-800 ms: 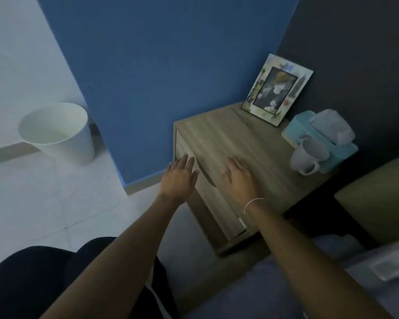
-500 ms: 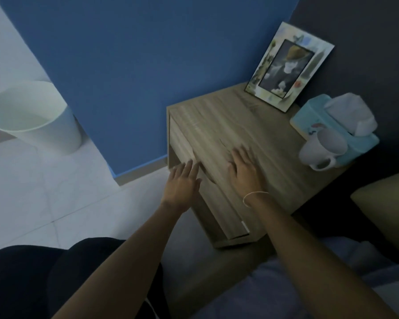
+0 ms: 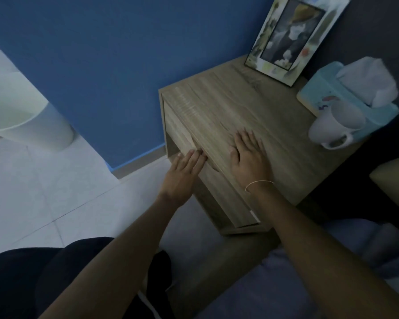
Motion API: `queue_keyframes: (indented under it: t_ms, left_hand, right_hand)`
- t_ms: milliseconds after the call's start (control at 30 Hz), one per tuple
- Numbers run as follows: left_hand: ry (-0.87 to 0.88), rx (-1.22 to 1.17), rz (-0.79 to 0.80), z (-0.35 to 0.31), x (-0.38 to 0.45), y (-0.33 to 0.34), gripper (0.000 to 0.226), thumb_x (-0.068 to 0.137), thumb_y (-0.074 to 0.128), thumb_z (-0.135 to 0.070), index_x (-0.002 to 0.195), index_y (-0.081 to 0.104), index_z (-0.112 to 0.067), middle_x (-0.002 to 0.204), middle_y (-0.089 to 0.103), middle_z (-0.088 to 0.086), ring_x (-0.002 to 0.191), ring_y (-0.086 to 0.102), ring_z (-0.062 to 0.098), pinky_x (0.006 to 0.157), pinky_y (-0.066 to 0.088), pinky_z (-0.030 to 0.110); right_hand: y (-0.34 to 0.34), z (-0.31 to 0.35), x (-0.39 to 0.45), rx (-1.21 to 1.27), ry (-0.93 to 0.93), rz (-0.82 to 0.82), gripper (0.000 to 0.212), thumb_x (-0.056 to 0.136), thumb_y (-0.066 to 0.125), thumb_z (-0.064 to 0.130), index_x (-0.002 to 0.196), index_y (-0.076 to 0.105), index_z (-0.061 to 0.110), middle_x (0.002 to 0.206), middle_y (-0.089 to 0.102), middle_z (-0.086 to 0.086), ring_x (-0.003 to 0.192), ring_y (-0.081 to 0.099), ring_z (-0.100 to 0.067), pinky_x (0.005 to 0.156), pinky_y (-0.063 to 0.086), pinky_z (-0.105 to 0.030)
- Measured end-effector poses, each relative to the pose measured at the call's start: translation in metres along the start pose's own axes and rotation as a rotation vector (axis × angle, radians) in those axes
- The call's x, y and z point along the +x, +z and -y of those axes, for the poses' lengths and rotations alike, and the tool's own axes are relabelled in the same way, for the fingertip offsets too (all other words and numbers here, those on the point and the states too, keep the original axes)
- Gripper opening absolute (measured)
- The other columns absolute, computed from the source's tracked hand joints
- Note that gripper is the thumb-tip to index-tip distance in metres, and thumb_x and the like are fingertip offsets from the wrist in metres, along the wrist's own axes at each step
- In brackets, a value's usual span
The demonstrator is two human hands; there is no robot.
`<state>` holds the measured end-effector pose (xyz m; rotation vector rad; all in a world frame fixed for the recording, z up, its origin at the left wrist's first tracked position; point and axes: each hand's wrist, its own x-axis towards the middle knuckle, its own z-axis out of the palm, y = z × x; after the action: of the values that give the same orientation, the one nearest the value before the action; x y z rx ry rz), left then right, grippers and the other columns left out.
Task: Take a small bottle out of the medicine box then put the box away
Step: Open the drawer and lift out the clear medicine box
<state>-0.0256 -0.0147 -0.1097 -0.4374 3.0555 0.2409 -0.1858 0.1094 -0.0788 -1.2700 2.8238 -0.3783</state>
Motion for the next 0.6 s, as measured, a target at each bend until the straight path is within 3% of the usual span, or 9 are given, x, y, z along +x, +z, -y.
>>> queue_keyframes:
  t_ms: [267,400,600]
  left_hand:
    - [-0.093,0.033,0.045,-0.011,-0.001,-0.007,0.079,0.091,0.042,-0.006,0.150,-0.009,-0.017,0.162,-0.004,0.006,0.148,-0.008,0.027,0.121,-0.002,0.044]
    - [-0.121,-0.003,0.043,-0.009,-0.011,-0.008,0.076,0.092,0.036,-0.004,0.151,-0.011,-0.018,0.162,-0.005,0.004,0.148,-0.008,0.026,0.121,0.001,0.043]
    - [-0.164,-0.071,0.074,0.002,-0.043,-0.012,0.083,0.089,0.039,0.003,0.151,-0.012,-0.019,0.161,-0.011,0.002,0.148,-0.011,0.024,0.122,0.004,0.041]
  right_hand:
    - [-0.004,0.001,-0.001,0.007,-0.002,-0.001,0.052,0.100,0.029,0.032,0.148,0.031,0.011,0.157,0.029,-0.008,0.148,0.019,-0.022,0.122,0.013,-0.043]
    - [-0.007,0.003,-0.003,0.012,-0.002,-0.010,0.050,0.101,0.031,0.031,0.145,0.035,0.007,0.154,0.034,-0.013,0.146,0.023,-0.027,0.121,0.015,-0.044]
    - [-0.006,0.018,-0.006,-0.019,0.099,0.029,0.051,0.103,0.027,0.032,0.147,0.033,0.007,0.156,0.031,-0.013,0.147,0.022,-0.028,0.121,0.012,-0.044]
